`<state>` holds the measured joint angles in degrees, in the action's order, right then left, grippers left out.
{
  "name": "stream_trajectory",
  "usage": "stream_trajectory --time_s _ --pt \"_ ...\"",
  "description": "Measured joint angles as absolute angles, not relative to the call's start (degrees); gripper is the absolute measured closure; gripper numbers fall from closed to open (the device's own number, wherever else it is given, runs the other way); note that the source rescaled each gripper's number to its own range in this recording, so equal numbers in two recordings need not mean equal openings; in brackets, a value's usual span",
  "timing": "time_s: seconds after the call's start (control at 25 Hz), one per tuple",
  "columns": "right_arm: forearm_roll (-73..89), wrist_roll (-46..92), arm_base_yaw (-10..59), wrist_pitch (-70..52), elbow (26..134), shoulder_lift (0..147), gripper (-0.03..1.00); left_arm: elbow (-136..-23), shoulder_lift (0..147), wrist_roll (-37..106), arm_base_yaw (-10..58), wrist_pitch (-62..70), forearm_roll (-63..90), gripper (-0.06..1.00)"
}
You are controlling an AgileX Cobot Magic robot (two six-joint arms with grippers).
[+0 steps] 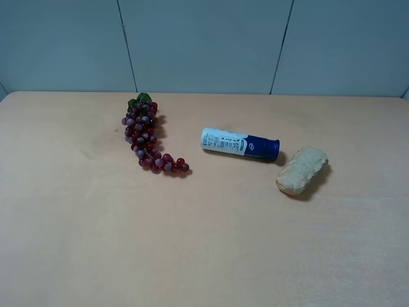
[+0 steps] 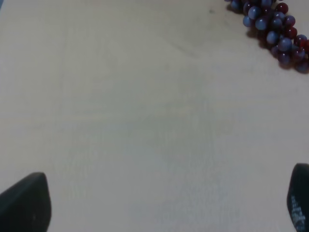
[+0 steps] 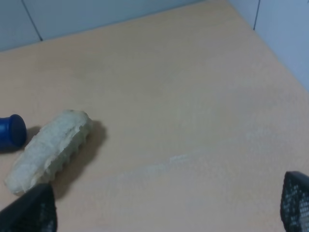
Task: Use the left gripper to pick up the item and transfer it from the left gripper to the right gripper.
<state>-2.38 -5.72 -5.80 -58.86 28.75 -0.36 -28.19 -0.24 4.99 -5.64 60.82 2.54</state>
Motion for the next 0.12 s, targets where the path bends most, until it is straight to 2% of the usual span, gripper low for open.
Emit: stream_trajectory --time_s 0.12 --pt "-2.38 -5.72 -5.80 -58.86 28.75 -0.36 -0.03 -28.19 -0.24 4.99 -5.64 60.82 2.54 -0.02"
